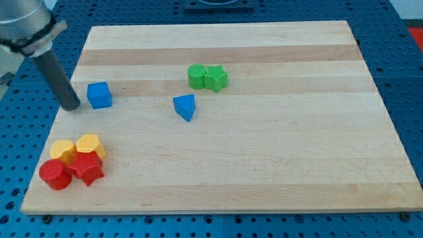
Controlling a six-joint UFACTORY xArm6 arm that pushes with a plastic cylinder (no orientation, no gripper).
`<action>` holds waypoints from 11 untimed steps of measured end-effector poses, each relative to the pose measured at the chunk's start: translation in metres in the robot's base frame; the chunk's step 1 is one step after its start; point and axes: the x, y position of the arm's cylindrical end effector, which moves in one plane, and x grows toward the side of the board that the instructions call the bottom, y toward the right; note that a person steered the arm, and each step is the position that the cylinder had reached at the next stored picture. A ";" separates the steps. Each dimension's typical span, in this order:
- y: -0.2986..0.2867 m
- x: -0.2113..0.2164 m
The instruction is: Move the blue cube closely to the yellow hexagon
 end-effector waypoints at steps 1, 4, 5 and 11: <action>-0.008 -0.023; 0.061 -0.083; 0.066 -0.048; 0.043 0.023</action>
